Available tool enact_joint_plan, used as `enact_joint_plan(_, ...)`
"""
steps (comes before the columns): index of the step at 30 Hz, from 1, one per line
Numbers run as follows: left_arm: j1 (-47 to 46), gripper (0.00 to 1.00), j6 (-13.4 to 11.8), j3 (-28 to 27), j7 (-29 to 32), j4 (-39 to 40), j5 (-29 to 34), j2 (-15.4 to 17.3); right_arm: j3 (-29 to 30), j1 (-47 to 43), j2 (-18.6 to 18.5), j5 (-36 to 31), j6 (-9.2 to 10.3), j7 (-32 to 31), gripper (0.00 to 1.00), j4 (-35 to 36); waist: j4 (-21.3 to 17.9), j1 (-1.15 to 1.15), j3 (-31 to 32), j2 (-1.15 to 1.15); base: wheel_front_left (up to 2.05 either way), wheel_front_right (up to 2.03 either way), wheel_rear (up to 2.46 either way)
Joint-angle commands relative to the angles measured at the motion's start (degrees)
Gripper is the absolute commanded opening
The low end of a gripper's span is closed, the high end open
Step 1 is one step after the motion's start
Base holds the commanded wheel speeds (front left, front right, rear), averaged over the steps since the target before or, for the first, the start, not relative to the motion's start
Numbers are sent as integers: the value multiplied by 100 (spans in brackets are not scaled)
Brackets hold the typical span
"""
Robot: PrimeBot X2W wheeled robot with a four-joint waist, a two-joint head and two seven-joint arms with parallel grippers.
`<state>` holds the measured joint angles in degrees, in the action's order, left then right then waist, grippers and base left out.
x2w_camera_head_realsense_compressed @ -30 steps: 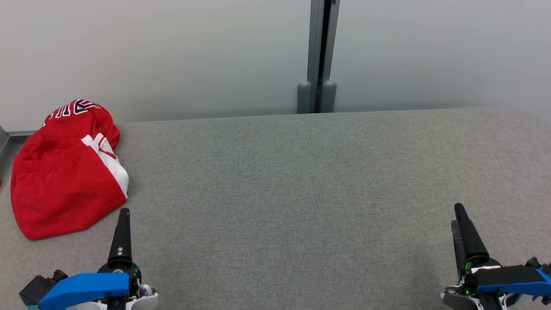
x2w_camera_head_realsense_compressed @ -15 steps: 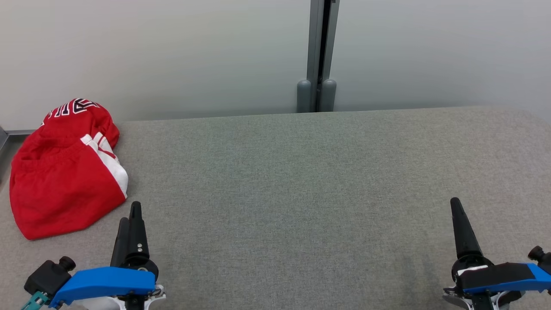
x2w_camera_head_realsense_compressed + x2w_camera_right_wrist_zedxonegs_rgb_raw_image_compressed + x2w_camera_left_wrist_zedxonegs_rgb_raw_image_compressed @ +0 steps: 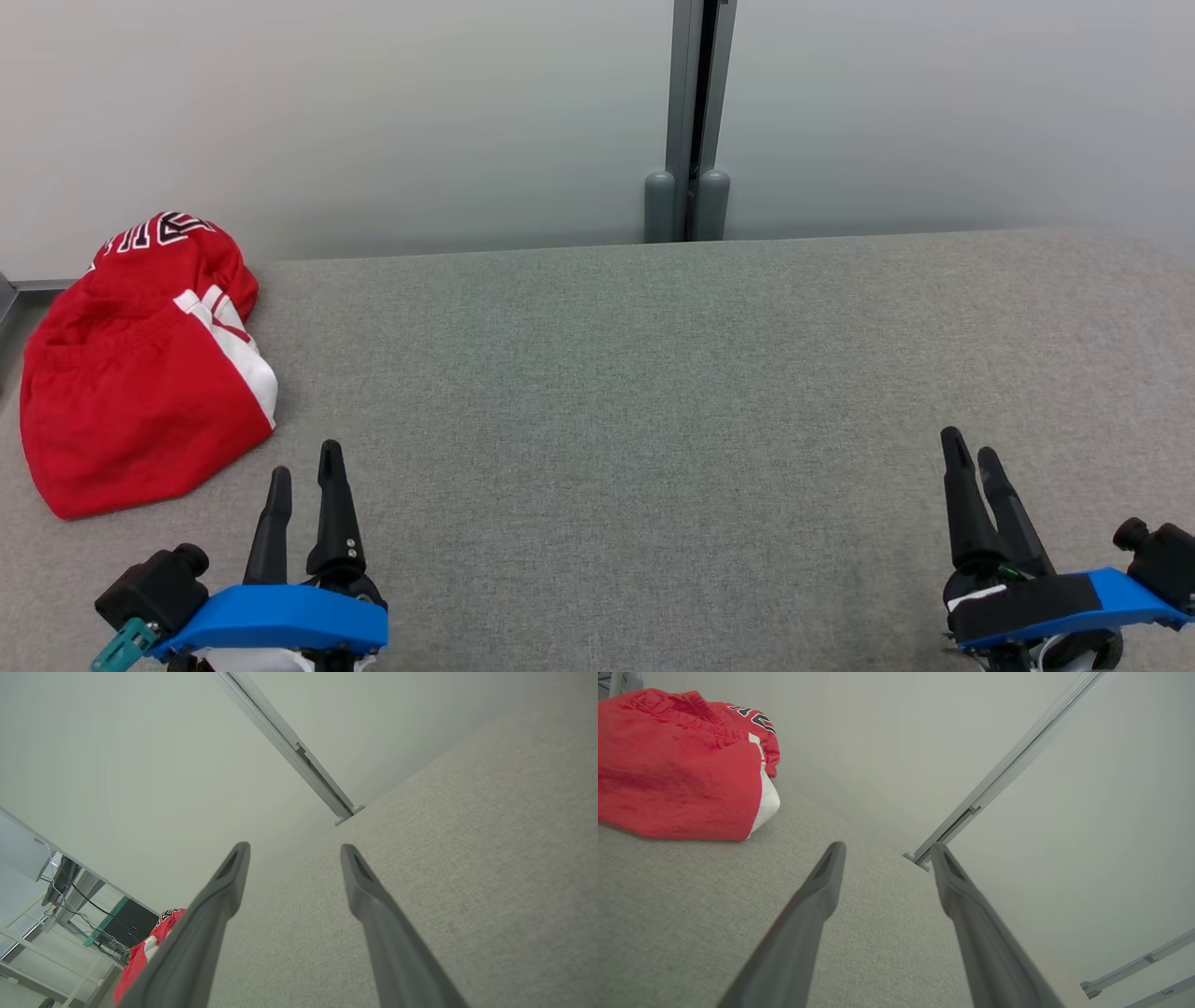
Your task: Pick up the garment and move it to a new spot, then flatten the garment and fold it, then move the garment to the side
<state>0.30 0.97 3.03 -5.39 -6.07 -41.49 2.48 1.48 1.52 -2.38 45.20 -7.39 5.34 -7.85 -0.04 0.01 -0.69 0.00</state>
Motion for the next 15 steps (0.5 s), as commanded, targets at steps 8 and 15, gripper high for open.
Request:
enact_joint_plan(8,39,100,-159,211,-194,-2,840,112,-169,-46,-46,-897,-9,195,100,20,-6,0,-7,0,0,0,0)
enact_joint_plan(15,68,100,-213,291,-289,-129,1199,162,-224,-57,-49,-1296,-10,293,100,1,-2,0,-13,0,0,0,0)
